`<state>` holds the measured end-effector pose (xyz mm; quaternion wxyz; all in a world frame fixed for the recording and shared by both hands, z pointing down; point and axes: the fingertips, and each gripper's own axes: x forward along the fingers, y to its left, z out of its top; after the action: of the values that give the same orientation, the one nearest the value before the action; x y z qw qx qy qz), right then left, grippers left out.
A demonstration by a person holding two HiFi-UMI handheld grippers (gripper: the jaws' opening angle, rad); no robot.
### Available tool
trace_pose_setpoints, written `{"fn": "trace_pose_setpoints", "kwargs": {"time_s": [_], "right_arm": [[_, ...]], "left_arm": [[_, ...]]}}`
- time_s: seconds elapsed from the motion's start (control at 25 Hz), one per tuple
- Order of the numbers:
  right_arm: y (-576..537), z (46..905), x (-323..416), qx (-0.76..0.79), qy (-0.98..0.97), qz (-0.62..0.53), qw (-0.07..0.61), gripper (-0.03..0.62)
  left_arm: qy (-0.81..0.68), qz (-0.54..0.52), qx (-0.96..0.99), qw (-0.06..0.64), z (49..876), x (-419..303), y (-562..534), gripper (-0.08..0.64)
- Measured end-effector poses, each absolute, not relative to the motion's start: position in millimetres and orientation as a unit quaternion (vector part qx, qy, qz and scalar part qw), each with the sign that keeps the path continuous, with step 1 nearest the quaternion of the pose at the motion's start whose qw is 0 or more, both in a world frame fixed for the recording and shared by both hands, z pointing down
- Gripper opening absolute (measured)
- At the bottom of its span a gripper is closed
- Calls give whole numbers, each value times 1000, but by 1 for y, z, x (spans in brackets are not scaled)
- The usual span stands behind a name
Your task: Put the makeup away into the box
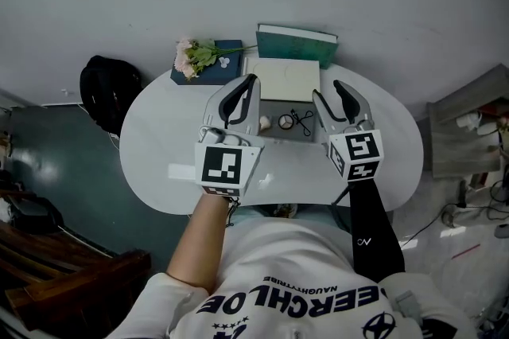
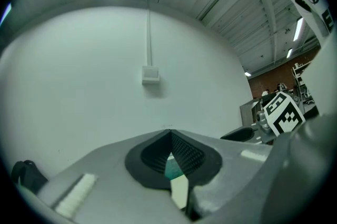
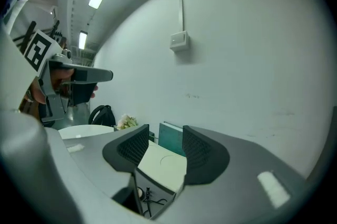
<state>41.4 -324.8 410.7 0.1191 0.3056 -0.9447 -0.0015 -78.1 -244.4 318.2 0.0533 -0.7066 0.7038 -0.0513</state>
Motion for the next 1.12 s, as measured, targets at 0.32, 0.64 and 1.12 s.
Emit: {"fn": "trace_pose_setpoints", "kwargs": {"time_s": [0.32, 0.64, 1.12], "right_arm": [[-313, 368, 66, 315, -946, -23, 69, 245], [-305, 370, 83, 322, -944, -22, 68, 249], [-301, 359, 92, 320, -945, -40, 53, 29]], "left_arm": [[700, -48, -711, 57, 315, -58, -243, 0], [689, -51, -721, 63, 313, -40, -239, 0], [683, -53, -725, 69, 310, -31, -241, 0]]}}
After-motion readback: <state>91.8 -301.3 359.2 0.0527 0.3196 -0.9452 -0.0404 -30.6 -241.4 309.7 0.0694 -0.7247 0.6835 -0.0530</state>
